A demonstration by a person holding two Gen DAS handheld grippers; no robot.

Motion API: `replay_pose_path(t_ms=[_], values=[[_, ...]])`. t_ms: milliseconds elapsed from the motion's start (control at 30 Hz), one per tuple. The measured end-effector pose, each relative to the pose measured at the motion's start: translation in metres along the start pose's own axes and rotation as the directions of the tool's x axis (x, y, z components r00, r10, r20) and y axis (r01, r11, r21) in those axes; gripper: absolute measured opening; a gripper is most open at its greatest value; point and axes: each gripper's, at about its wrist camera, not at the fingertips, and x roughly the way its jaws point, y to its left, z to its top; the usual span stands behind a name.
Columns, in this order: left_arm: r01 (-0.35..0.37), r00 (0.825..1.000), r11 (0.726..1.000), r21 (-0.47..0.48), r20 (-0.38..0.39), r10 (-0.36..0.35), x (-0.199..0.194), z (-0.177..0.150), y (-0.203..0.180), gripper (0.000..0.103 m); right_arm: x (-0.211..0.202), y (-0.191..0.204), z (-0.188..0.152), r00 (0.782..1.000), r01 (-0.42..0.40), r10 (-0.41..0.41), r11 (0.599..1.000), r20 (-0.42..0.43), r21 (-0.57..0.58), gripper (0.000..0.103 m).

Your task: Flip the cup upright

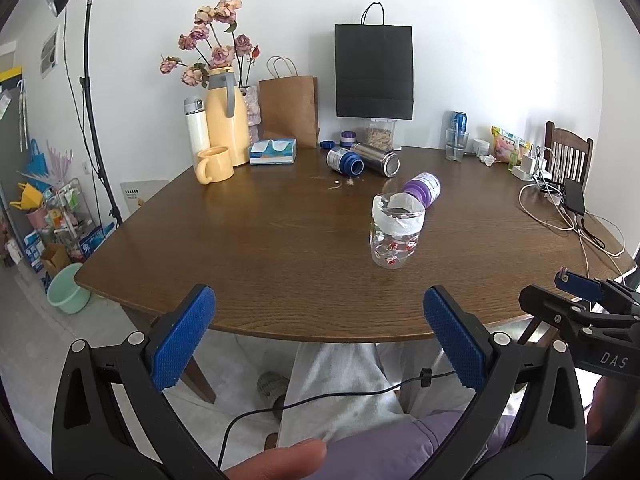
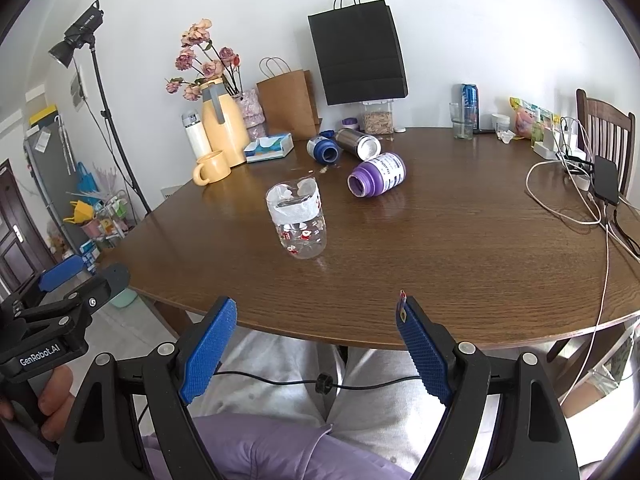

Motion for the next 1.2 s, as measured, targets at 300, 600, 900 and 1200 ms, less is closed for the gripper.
replay_pose_path(t_ms=[300,600,900,1200], values=[[0.001,1.000,1.000,-0.001,-0.003,-0.001,0.0000,-0.0019,0.0009,0.103,-0.0002,-0.0025,0.0000,1.000,0.004,-0.004,1.000,-0.002,0.004,0.086],[0.002,1.000,1.000,-0.001,-0.004,-0.002,0.0002,-0.0020,0.0010,0.103,-0.0003,-0.0015,-0.0007,1.000,0.006,-0.006,1.000,-0.003,0.002,0.086],[0.002,1.000,1.000,-0.001,-0.003,-0.002,0.0000,-0.0018,0.0013,0.103,0.0001,-0.0014,-0.0018,1.000,0.009,-0.009,1.000,-0.004,0.004,0.086],[0.002,1.000,1.000,-0.001,-0.004,-0.002,0.0000,-0.0013,0.0013,0.103,0.0005,-0.0013,-0.0018,1.000,0.009,-0.009,1.000,-0.005,0.002,0.086]])
